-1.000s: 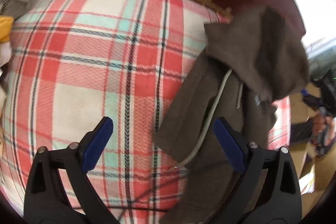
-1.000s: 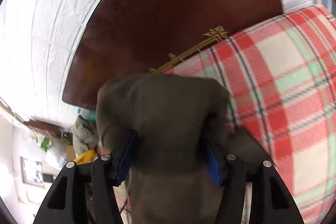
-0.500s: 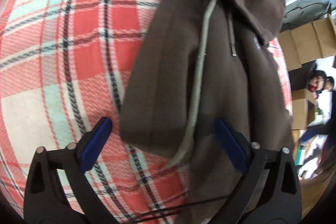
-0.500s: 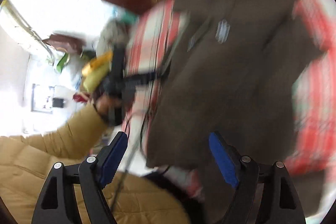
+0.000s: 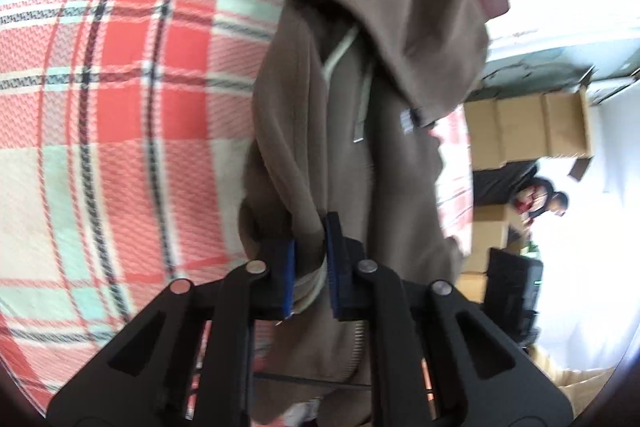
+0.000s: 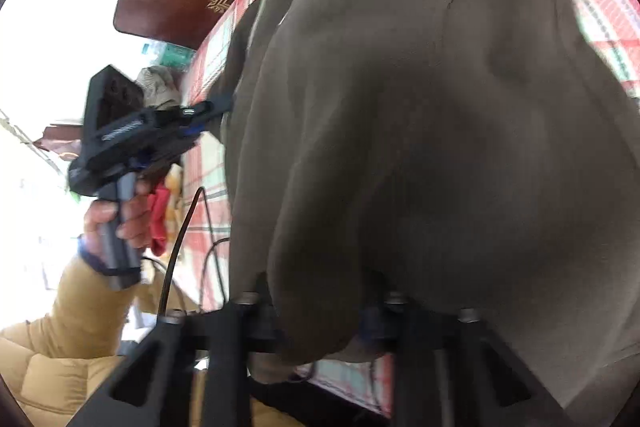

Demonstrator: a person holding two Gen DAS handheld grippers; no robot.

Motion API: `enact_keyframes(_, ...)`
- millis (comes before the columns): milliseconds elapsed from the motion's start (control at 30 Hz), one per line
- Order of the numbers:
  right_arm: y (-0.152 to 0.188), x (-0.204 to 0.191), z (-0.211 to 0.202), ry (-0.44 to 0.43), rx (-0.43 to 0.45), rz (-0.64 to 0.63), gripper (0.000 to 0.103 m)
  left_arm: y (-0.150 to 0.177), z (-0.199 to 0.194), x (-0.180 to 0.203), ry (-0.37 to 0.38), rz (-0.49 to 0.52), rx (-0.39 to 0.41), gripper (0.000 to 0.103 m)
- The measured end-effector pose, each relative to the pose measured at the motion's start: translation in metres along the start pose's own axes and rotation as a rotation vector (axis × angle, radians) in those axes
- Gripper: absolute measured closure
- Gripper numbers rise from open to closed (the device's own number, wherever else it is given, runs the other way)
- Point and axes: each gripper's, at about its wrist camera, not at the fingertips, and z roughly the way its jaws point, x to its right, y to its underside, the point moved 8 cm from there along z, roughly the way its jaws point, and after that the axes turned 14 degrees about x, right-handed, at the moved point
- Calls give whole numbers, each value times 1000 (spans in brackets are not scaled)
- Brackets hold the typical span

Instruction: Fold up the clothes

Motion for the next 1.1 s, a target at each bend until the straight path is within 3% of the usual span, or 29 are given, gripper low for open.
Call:
enact_keyframes(100, -16, 20, -41, 76, 47, -17, 93, -3, -1, 16, 42, -5, 24, 89)
enact_keyframes(267, -46, 90, -101, 328, 75, -28, 93, 4, 5, 40, 48, 30, 36, 81)
enact_keyframes(367, -49, 124, -107, 439, 43, -15, 91, 6, 7, 39, 34, -7, 51, 77)
enact_keyframes(467, -37, 135, -91, 511, -84, -45, 75, 7, 1, 25, -8, -58, 96, 66)
enact_keyframes(500, -37, 134, -89, 528, -115, -39, 74, 3, -9, 15, -9, -80, 109, 64)
enact_keyframes(567, -49, 125, -96, 564, -124, -77, 65, 0, -21, 7, -17, -108, 140, 56)
enact_keyframes(700, -94, 78, -124, 561, -55, -214, 54, -6, -49, -5, -53, -132, 226, 45)
enact_keyframes(767, -120, 47, -137, 572, -6, -316, 52, -9, -60, -14, -73, -161, 263, 28)
enact_keyframes(867, -147, -8, -143, 557, 70, -480, 35, -12, -72, -27, -157, -165, 319, 18)
enact_keyframes(967, -156, -66, -116, 438, 42, -621, 24, -7, -79, -43, -220, -182, 327, 18)
enact_keyframes(1100, -121, -97, -43, 349, -72, -761, 23, 1, -93, -59, -299, -170, 354, 18)
